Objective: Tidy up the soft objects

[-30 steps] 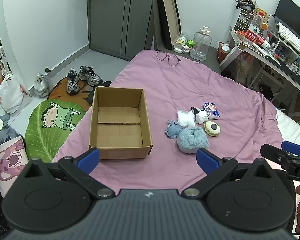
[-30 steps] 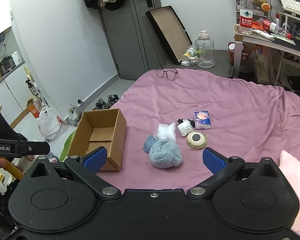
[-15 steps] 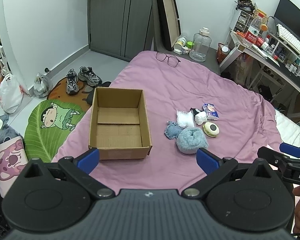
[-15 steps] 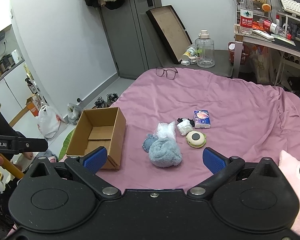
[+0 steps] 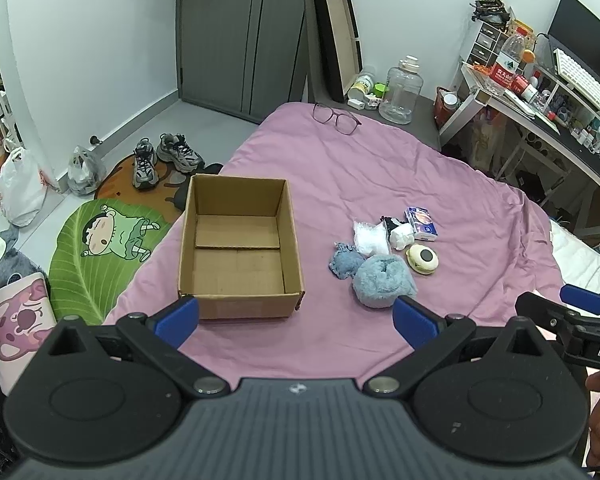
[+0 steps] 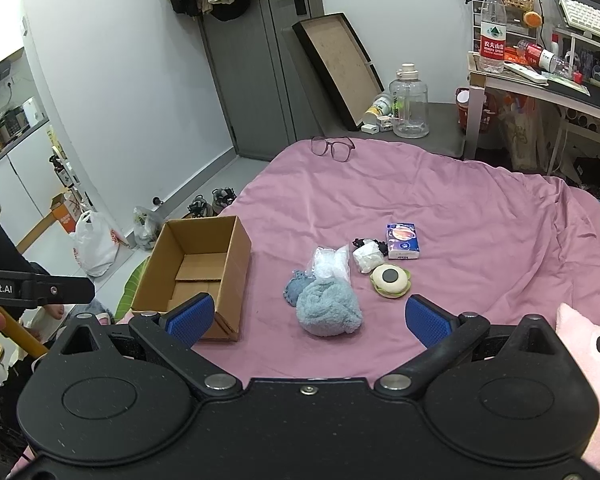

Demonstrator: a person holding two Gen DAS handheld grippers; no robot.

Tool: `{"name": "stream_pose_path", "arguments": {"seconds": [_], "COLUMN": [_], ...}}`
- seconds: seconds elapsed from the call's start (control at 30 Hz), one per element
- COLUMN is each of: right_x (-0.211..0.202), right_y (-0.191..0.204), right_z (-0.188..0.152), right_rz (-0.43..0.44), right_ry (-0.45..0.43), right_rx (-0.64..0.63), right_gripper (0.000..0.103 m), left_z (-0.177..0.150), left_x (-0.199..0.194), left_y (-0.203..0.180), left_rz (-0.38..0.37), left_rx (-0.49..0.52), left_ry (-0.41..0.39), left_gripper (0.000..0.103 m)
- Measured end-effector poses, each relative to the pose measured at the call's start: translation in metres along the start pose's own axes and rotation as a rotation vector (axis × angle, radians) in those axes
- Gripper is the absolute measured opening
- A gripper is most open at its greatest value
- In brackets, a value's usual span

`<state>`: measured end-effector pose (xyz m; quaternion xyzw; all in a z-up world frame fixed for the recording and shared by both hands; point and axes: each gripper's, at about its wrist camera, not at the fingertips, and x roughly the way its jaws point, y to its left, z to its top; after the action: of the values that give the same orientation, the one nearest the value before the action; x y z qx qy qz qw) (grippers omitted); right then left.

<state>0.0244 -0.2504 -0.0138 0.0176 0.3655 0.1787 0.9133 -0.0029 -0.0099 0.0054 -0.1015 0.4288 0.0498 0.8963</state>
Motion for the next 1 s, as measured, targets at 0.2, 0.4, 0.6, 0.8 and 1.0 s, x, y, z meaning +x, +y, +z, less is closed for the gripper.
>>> {"name": "stream_pose_path", "arguments": {"seconds": [0.2, 0.4, 0.6, 0.8, 1.0], "right_x": [0.0, 0.001, 0.002, 0.005, 0.011], "right_y": [0.001, 0.0, -0.001, -0.003, -0.008], "right_z": [-0.001, -0.001, -0.002, -0.002, -0.002], "right_rz": [-0.002, -0.001, 0.003, 0.006, 0.01], "right_ry": [-0.003, -0.002, 0.002, 0.005, 0.014], "right_rx": [-0.004, -0.002, -0.001, 0.002, 0.021], "right_gripper": [0.103, 0.103, 0.103, 0.103, 0.103], "left_z": [0.0, 0.0, 0.001, 0.003, 0.003], "left_x": [-0.001, -0.001, -0.001, 0.003, 0.009], "left_y": [-0.001, 0.0, 0.0, -0.005, -0.013], "left_rz": [-0.003, 0.002, 0.0, 0.001, -0.002], "left_rx": [0.004, 0.006, 0.005, 0.011, 0.023], "left_ry": [-0.005, -0.004, -0.002, 0.007, 0.013], "left_gripper": [0.102, 0.102, 0.102, 0.102, 0.102]}}
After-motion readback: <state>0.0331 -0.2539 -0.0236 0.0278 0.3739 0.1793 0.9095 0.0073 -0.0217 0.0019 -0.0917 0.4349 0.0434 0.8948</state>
